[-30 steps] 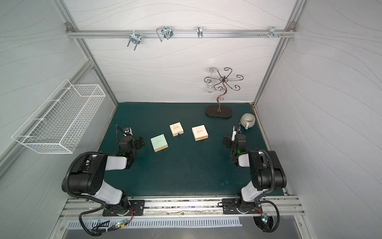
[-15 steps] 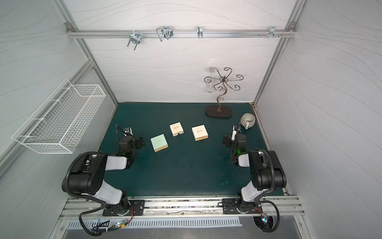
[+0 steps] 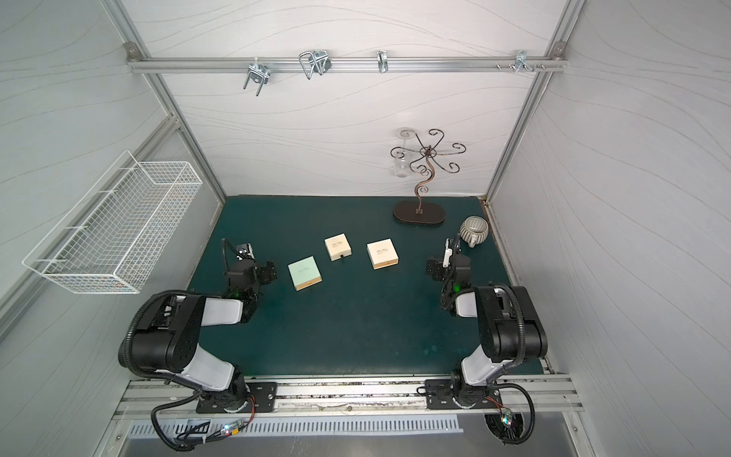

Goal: Place the earrings into the drawer-style jewelry box
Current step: Reset both arms

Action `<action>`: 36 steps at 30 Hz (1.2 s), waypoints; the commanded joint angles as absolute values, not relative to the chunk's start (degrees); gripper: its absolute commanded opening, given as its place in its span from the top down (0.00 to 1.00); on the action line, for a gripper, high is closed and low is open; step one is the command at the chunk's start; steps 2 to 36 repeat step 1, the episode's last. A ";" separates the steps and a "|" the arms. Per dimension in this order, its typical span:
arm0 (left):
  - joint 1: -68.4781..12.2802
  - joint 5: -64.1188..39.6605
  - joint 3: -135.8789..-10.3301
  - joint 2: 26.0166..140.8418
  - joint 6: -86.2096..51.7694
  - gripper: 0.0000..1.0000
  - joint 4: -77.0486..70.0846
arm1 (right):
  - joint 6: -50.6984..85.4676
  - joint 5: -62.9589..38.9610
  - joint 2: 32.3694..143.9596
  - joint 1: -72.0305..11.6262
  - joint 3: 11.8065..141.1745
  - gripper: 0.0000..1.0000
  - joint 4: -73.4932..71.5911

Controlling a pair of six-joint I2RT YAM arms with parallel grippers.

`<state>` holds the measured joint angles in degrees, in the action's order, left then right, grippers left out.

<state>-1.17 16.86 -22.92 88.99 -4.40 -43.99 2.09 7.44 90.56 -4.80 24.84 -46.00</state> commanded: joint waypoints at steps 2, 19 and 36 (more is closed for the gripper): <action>-0.90 16.58 -24.57 88.69 -3.42 0.00 -46.59 | 1.28 7.30 90.27 -5.17 24.66 0.01 -47.33; -0.90 16.58 -24.57 88.69 -3.42 0.00 -46.59 | 1.28 7.30 90.27 -5.17 24.66 0.01 -47.33; -0.90 16.58 -24.57 88.69 -3.42 0.00 -46.59 | 1.28 7.30 90.27 -5.17 24.66 0.01 -47.33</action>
